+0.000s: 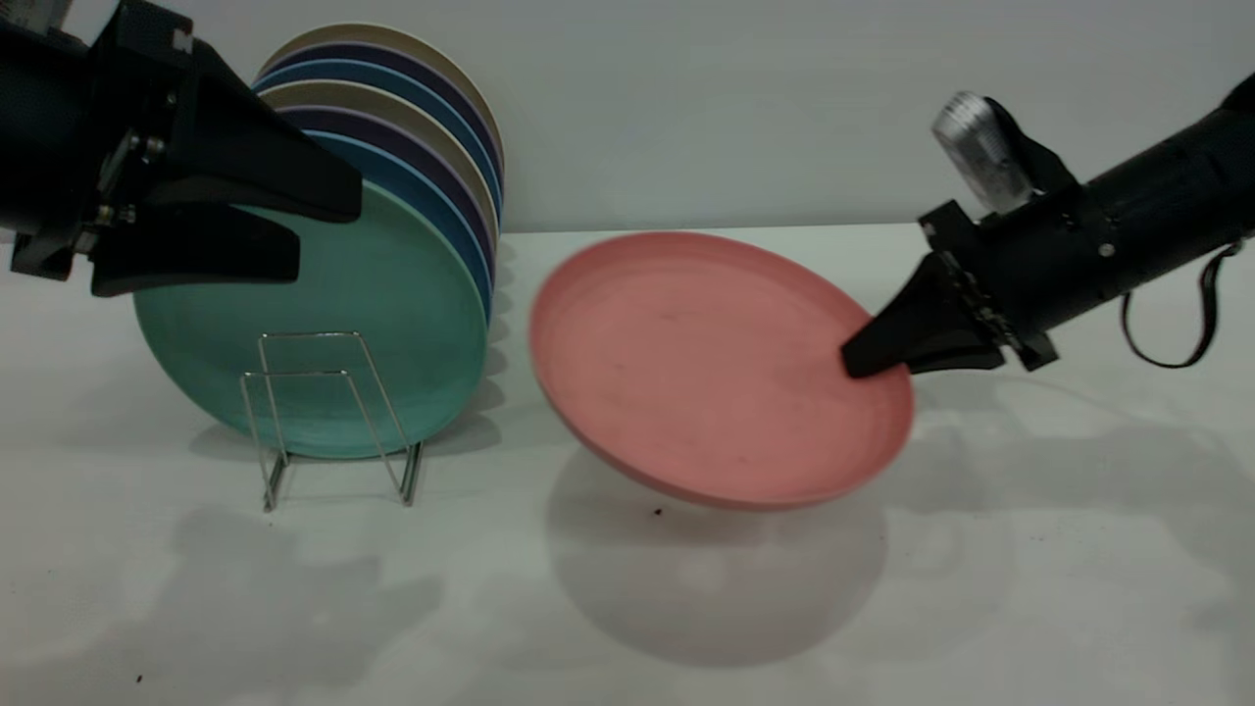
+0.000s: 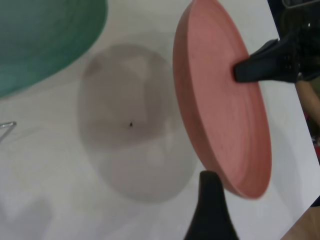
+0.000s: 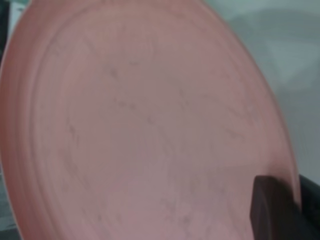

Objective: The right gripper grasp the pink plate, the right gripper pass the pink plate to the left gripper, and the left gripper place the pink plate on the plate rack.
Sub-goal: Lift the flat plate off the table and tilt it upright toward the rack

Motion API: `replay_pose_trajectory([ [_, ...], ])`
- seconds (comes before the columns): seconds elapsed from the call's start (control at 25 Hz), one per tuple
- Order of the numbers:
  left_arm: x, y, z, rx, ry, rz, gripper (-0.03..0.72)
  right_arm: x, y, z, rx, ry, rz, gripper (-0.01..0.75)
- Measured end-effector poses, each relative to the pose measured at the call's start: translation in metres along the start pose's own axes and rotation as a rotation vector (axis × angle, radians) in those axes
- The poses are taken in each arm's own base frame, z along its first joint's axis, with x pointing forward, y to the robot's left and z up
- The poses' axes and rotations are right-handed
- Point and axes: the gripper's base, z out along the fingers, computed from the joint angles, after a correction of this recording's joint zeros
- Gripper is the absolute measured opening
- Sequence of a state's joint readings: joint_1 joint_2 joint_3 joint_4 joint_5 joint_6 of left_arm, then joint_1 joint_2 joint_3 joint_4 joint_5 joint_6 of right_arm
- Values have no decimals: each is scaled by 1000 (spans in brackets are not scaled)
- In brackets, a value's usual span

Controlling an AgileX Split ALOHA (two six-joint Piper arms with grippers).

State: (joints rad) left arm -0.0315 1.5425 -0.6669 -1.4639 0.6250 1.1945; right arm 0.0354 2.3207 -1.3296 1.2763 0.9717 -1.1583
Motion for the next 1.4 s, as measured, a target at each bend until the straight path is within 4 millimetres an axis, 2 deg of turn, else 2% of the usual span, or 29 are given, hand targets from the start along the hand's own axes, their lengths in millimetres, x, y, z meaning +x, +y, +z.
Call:
replay_pose_trajectory([
  [0.44, -1, 2, 0, -17, -11, 0, 579, -12, 65, 7, -66, -5, -130, 19],
  [1.12, -1, 2, 0, -19, -12, 0, 546, -3, 116, 45, -220, 13, -131, 19],
  [1.24, -1, 2, 0, -19, -12, -1, 497, -3, 122, 49, -244, 4, -137, 19],
  [1.36, -1, 1, 0, -12, -9, -1, 368, -5, 123, 48, -261, -19, -140, 23],
  [1.4, -1, 1, 0, -11, -9, -1, 302, -5, 124, 48, -267, -27, -137, 25],
])
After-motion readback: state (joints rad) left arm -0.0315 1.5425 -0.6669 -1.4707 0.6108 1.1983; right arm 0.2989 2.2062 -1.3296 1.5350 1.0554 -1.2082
